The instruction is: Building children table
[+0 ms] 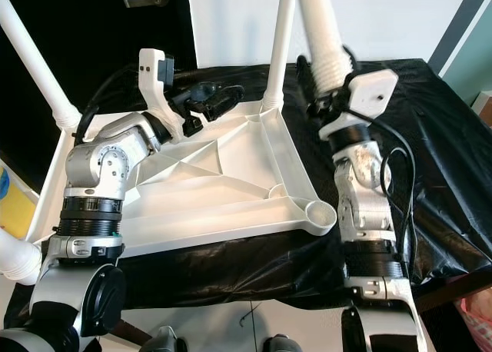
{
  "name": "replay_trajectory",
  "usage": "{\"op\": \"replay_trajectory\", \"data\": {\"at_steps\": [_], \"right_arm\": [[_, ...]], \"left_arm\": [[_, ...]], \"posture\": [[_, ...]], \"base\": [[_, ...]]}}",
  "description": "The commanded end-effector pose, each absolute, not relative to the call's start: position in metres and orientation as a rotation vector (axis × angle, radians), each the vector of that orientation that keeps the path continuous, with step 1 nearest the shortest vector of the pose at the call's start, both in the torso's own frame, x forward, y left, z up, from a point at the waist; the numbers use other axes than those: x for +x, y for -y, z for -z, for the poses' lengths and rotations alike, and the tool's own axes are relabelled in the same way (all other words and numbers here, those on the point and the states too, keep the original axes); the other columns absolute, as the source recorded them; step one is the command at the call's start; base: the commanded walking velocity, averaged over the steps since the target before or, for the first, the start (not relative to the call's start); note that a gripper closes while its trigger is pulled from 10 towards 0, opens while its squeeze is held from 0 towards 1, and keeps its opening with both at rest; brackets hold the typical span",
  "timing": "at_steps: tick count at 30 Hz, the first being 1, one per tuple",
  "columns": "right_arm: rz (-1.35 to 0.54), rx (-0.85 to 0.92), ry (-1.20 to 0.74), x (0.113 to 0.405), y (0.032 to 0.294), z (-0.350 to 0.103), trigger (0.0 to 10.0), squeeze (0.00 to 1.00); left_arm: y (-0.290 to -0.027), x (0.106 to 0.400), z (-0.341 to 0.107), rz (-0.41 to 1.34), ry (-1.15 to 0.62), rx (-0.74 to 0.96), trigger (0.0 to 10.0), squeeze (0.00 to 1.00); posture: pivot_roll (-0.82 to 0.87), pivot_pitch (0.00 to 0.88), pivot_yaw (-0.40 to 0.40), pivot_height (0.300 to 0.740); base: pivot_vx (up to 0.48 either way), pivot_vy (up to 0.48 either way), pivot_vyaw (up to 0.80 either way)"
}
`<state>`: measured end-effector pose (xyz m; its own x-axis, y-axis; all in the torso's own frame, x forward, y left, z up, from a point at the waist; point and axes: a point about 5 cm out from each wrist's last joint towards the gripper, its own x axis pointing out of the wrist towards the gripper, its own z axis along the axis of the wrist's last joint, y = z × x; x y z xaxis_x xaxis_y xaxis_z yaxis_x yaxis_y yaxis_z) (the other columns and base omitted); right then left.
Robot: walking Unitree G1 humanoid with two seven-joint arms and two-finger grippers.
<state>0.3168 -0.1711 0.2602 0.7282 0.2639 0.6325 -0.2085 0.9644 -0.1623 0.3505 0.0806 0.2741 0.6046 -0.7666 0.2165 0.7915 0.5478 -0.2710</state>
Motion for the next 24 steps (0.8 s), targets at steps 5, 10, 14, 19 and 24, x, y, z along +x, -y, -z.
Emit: {"op": "replay_trajectory", "data": {"at_steps": [5,10,14,19,24], "right_arm": [[-0.416,-0.086,0.609,0.299,0.154,-0.232,10.0,0.00],[-0.513,-0.102,0.540,0.289,0.143,-0.216,10.0,0.00],[-0.558,-0.113,0.510,0.282,0.138,-0.210,10.0,0.00],[-0.582,-0.117,0.496,0.277,0.136,-0.209,10.0,0.00],[-0.612,-0.121,0.476,0.274,0.133,-0.207,10.0,0.00]], "left_arm": [[-0.090,0.363,-0.289,0.937,0.054,-0.642,10.0,1.00],[-0.089,0.368,-0.287,0.951,-0.006,-0.781,10.0,0.00],[-0.084,0.369,-0.282,0.954,-0.033,-0.743,10.0,0.00],[-0.081,0.371,-0.278,0.947,-0.062,-0.729,10.0,0.00],[-0.079,0.373,-0.279,0.945,-0.075,-0.746,10.0,0.00]], "posture": [[-0.03,0.000,0.007,0.740],[-0.04,0.000,0.013,0.740],[-0.06,0.000,0.020,0.740],[-0.06,0.000,0.030,0.740],[-0.06,0.000,0.031,0.740]], "base": [[0.000,0.000,0.00],[0.000,0.000,0.00],[0.000,0.000,0.00],[0.000,0.000,0.00],[0.000,0.000,0.00]]}}
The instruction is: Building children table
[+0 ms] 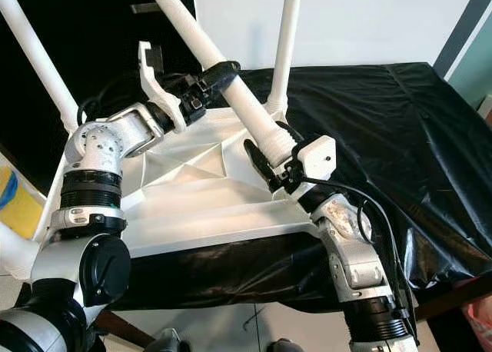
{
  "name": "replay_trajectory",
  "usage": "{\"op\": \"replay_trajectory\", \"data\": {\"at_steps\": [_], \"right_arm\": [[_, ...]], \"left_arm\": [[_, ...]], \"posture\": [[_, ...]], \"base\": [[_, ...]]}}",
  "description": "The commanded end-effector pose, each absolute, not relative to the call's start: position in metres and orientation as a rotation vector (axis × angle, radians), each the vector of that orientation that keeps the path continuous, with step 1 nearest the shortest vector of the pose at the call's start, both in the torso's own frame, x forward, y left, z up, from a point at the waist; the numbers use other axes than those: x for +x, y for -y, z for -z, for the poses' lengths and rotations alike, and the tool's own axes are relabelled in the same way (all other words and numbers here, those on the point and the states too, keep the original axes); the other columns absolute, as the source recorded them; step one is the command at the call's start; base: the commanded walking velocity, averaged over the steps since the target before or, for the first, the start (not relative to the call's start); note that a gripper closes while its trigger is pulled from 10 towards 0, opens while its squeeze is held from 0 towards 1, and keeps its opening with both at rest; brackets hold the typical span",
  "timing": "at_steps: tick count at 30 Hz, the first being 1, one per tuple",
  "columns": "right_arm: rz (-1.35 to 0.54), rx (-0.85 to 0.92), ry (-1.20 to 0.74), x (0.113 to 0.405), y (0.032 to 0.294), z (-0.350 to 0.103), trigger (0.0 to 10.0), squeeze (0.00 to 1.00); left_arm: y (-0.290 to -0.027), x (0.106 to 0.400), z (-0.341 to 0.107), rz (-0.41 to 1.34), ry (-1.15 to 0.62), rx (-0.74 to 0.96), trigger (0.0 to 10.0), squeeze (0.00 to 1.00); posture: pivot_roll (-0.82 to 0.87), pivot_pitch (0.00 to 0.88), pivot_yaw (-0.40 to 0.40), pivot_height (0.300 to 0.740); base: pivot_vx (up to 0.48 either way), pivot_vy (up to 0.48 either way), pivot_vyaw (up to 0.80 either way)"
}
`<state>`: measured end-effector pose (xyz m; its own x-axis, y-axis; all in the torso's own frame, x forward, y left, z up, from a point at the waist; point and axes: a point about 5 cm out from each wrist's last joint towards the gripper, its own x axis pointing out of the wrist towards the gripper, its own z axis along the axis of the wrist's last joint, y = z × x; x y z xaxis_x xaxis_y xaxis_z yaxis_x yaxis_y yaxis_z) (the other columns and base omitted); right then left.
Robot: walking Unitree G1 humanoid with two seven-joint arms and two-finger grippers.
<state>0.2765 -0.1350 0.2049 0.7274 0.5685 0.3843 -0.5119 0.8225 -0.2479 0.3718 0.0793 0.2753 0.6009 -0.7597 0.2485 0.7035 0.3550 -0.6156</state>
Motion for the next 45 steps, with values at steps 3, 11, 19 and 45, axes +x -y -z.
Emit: {"op": "replay_trajectory", "data": {"at_steps": [3,11,19,45], "right_arm": [[-0.636,-0.129,0.453,0.271,0.132,-0.203,10.0,0.00],[-0.661,-0.157,0.401,0.266,0.131,-0.194,10.0,0.00],[-0.657,-0.159,0.394,0.267,0.132,-0.194,10.0,0.00],[-0.541,-0.050,0.335,0.273,0.132,-0.194,10.0,0.00]], "left_arm": [[-0.079,0.375,-0.285,0.951,-0.069,-0.763,10.0,0.00],[-0.094,0.387,-0.304,0.904,-0.040,-0.841,0.0,0.00],[-0.091,0.386,-0.303,0.921,-0.046,-0.838,0.0,0.00],[-0.065,0.373,-0.299,0.850,0.078,-0.312,10.0,0.00]], "posture": [[-0.06,0.000,0.037,0.740],[-0.07,0.000,0.048,0.740],[-0.07,0.000,0.049,0.740],[-0.06,0.000,0.028,0.740]], "base": [[0.000,0.000,0.00],[0.000,0.000,0.00],[0.000,0.000,0.00],[0.000,0.000,0.00]]}}
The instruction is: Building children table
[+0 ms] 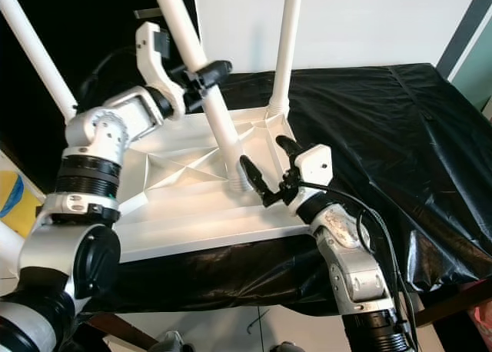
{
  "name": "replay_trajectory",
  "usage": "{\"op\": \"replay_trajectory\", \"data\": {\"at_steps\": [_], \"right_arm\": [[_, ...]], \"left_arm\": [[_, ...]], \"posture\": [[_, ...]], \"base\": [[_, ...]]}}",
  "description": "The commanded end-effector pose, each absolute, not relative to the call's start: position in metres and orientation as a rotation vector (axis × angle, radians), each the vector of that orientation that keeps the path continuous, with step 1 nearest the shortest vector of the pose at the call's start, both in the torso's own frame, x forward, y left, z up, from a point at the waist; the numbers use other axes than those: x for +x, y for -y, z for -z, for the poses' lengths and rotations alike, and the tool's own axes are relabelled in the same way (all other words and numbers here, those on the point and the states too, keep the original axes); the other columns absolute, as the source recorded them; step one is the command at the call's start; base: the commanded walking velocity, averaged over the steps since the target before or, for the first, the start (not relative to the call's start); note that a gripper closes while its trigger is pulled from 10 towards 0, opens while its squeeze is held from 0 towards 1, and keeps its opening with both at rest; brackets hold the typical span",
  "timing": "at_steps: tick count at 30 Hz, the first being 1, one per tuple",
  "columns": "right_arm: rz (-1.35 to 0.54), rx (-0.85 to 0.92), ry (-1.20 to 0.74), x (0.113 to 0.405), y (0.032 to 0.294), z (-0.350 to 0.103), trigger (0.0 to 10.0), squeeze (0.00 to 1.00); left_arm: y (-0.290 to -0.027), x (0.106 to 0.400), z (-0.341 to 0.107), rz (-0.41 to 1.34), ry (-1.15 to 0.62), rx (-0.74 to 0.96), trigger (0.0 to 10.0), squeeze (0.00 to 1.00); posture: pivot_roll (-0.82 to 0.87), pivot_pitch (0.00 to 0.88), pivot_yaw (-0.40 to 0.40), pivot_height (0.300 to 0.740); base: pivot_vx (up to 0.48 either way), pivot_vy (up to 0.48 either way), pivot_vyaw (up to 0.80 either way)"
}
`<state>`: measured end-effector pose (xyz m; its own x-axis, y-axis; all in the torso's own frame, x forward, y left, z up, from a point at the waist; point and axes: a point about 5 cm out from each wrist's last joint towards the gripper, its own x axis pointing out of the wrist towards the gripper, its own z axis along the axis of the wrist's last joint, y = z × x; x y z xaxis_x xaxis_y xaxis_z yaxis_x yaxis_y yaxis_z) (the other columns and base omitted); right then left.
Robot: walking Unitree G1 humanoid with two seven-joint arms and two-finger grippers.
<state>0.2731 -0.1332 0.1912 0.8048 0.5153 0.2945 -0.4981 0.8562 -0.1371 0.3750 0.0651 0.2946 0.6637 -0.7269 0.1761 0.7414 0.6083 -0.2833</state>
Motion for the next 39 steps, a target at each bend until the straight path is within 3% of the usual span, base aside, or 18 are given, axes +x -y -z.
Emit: {"op": "replay_trajectory", "data": {"at_steps": [1,12,28,39], "right_arm": [[-0.537,-0.043,0.325,0.274,0.131,-0.194,10.0,0.00],[-0.448,-0.045,0.200,0.290,0.122,-0.183,10.0,0.00],[-0.418,-0.101,0.134,0.311,0.099,-0.183,10.0,0.00],[-0.398,-0.111,0.126,0.314,0.100,-0.185,10.0,0.00]], "left_arm": [[-0.062,0.371,-0.300,0.852,0.093,-0.300,10.0,0.00],[-0.029,0.352,-0.301,0.876,0.215,-0.148,10.0,0.00],[0.022,0.320,-0.293,0.987,0.254,-0.101,10.0,0.00],[0.030,0.313,-0.292,1.005,0.262,-0.088,10.0,0.00]], "posture": [[-0.06,0.000,0.028,0.740],[-0.04,0.000,0.001,0.740],[-0.04,0.000,-0.001,0.740],[-0.03,0.000,-0.007,0.740]], "base": [[0.000,0.000,0.00],[0.000,0.000,0.00],[0.000,0.000,0.00],[0.000,0.000,0.00]]}}
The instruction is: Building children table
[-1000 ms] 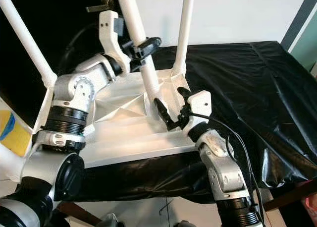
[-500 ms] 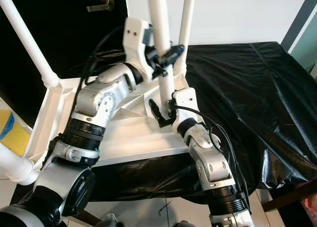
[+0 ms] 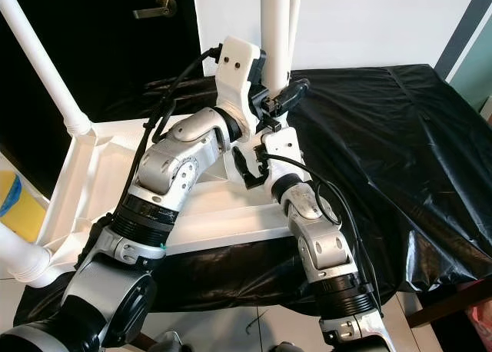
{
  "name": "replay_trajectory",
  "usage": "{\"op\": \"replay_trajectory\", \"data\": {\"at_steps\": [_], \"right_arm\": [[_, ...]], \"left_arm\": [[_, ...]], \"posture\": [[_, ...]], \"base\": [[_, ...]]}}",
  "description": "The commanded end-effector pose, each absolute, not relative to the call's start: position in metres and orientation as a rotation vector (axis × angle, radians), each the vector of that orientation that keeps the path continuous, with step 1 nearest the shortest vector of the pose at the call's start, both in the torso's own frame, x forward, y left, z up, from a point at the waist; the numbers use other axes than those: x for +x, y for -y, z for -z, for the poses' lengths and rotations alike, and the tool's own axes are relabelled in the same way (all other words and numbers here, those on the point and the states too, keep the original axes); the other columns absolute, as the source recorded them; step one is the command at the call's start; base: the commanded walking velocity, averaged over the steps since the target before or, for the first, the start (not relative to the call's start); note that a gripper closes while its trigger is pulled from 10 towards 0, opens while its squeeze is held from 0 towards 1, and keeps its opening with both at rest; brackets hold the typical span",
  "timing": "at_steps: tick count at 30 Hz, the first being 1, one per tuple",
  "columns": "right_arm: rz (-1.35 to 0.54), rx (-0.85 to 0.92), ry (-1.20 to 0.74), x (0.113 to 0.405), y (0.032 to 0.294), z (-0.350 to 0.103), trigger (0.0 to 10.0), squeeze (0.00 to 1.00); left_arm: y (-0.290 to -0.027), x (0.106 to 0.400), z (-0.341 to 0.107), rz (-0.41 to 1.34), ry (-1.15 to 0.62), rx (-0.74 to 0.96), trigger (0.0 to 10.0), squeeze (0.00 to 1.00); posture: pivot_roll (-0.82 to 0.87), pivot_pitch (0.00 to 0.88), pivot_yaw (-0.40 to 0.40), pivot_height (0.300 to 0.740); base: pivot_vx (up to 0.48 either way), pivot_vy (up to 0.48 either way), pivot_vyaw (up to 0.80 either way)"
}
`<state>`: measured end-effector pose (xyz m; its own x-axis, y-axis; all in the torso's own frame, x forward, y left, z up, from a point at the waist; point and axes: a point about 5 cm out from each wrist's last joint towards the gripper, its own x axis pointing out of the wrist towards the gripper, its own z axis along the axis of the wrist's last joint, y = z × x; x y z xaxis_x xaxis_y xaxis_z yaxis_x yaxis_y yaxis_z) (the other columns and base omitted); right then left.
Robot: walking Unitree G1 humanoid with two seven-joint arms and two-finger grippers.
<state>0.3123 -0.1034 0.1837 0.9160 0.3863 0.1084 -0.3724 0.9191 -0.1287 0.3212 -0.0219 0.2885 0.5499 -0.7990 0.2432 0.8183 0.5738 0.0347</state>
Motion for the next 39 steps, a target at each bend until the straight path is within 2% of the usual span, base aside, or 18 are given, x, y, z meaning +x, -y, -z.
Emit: {"op": "replay_trajectory", "data": {"at_steps": [1,2,3,5,6,23,24,25,31,32,39], "right_arm": [[-0.398,-0.111,0.126,0.314,0.100,-0.185,10.0,0.00],[-0.394,-0.113,0.122,0.315,0.101,-0.185,5.7,0.00],[-0.388,-0.114,0.116,0.315,0.101,-0.184,3.9,0.00],[-0.384,-0.115,0.112,0.315,0.102,-0.183,3.9,0.00],[-0.382,-0.115,0.104,0.315,0.102,-0.182,0.0,0.00],[-0.389,-0.131,0.084,0.314,0.101,-0.179,0.0,0.00],[-0.371,-0.125,0.077,0.316,0.102,-0.179,10.0,0.00],[-0.344,-0.111,0.074,0.317,0.103,-0.179,10.0,0.00],[-0.293,-0.075,0.078,0.319,0.105,-0.181,10.0,0.00],[-0.247,-0.052,0.083,0.321,0.108,-0.182,10.0,0.00],[-0.145,-0.002,0.080,0.323,0.119,-0.182,10.0,0.00]], "left_arm": [[0.030,0.313,-0.292,1.005,0.262,-0.088,10.0,0.00],[0.030,0.313,-0.292,1.003,0.264,-0.085,10.0,0.00],[0.030,0.313,-0.292,1.003,0.268,-0.082,10.0,0.00],[0.030,0.313,-0.293,1.003,0.270,-0.079,10.0,0.00],[0.031,0.312,-0.293,1.005,0.275,-0.077,10.0,0.00],[0.035,0.310,-0.293,1.015,0.280,-0.053,10.0,0.00],[0.037,0.309,-0.293,1.023,0.280,-0.054,10.0,0.46],[0.038,0.308,-0.293,1.036,0.268,-0.072,10.0,1.00],[0.038,0.306,-0.293,1.058,0.255,-0.100,10.0,1.00],[0.036,0.307,-0.294,1.044,0.270,-0.086,10.0,0.00],[0.031,0.310,-0.298,0.992,0.322,-0.052,10.0,0.00]], "posture": [[-0.03,0.000,-0.007,0.740],[-0.03,0.000,-0.008,0.740],[-0.04,0.000,-0.008,0.740],[-0.04,0.000,-0.008,0.740],[-0.04,0.000,-0.007,0.740],[-0.04,0.000,-0.004,0.740],[-0.04,0.000,0.001,0.740],[-0.04,0.000,0.007,0.740],[-0.04,0.000,0.007,0.740],[-0.04,0.000,0.009,0.740],[-0.04,0.000,0.011,0.740]], "base": [[0.000,0.000,0.00],[0.000,0.000,0.00],[0.000,0.000,0.00],[0.000,0.000,0.00],[0.000,0.000,0.00],[0.000,0.000,0.00],[0.000,0.000,0.00],[0.000,0.000,0.00],[0.000,0.000,0.00],[0.000,0.000,0.00],[0.000,0.000,0.00]]}}
